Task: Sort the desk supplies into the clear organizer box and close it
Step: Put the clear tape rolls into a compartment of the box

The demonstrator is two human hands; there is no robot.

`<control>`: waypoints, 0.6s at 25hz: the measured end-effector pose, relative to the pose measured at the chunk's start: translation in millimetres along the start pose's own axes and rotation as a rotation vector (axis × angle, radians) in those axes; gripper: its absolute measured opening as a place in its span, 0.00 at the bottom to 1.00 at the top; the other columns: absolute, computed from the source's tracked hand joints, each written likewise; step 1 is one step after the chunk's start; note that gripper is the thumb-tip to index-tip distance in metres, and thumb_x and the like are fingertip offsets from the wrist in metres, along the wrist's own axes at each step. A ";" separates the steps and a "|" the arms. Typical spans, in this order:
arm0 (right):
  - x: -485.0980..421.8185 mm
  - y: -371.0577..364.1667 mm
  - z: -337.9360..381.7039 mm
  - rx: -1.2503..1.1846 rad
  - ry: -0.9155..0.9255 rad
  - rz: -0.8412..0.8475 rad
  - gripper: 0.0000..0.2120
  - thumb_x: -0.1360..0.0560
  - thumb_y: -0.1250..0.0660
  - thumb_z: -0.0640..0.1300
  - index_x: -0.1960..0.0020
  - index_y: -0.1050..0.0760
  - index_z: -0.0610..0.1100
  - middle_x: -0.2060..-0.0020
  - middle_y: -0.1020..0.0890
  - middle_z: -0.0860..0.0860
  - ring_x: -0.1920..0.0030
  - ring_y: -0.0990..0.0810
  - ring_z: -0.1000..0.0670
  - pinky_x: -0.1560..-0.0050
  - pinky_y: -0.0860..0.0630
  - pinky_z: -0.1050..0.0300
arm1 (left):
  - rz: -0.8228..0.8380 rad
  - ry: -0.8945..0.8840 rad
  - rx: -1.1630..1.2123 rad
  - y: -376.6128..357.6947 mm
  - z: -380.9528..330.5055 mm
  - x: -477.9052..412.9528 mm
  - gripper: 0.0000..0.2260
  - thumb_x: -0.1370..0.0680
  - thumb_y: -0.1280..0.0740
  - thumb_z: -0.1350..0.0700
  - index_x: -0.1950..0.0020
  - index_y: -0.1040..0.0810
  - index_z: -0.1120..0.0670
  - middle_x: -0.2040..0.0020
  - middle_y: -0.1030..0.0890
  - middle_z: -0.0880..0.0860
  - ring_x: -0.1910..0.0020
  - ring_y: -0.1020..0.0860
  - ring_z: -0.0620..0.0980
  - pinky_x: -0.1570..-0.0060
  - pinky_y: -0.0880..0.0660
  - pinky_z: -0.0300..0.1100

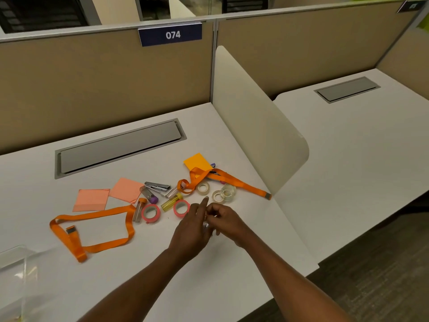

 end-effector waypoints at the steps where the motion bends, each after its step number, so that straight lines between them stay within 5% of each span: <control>1: -2.9 -0.1 1.6 -0.024 -0.010 0.046 0.09 0.26 0.33 0.52 0.50 0.21 0.50 0.57 0.15 0.52 0.57 0.15 0.52 0.64 0.22 0.61 | -0.037 -0.006 0.019 5.2 -2.6 -3.4 0.26 0.23 0.32 0.50 0.28 0.38 0.46 0.37 0.27 0.50 0.45 0.24 0.48 0.57 0.27 0.32; 4: -14.2 28.7 2.2 0.037 -0.001 -0.160 0.14 0.25 0.31 0.56 0.45 0.22 0.49 0.53 0.14 0.52 0.54 0.15 0.51 0.56 0.16 0.50 | -0.102 0.057 -0.017 16.9 5.5 -6.1 0.16 0.20 0.36 0.49 0.34 0.33 0.48 0.43 0.25 0.50 0.54 0.25 0.47 0.61 0.28 0.36; 7: -22.7 66.7 -8.8 0.623 -0.033 -0.465 0.23 0.23 0.32 0.53 0.30 0.31 0.49 0.38 0.24 0.47 0.42 0.21 0.46 0.44 0.21 0.49 | -0.065 0.136 -0.059 15.8 24.0 5.3 0.17 0.20 0.37 0.45 0.34 0.33 0.47 0.40 0.26 0.49 0.54 0.26 0.45 0.58 0.25 0.37; 10: -34.6 67.6 -29.2 0.877 -0.137 -0.386 0.27 0.22 0.33 0.50 0.26 0.37 0.52 0.34 0.31 0.43 0.40 0.23 0.42 0.44 0.23 0.49 | -0.017 0.182 -0.083 10.9 42.4 21.5 0.17 0.21 0.38 0.44 0.33 0.33 0.47 0.38 0.26 0.49 0.53 0.27 0.43 0.56 0.26 0.35; 15: -41.2 45.4 -18.9 0.950 0.023 -0.390 0.20 0.23 0.32 0.49 0.33 0.32 0.46 0.39 0.26 0.46 0.44 0.22 0.46 0.50 0.22 0.53 | 0.009 0.243 -0.094 10.5 58.2 40.5 0.17 0.21 0.38 0.43 0.34 0.34 0.46 0.39 0.26 0.48 0.51 0.26 0.44 0.55 0.25 0.34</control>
Point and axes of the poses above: each hand's wrist, its own x-axis away from the middle knuckle, its own y-axis out of the back of the hand, z = x × y, the point moved 8 cm from there along -x, towards the middle knuckle
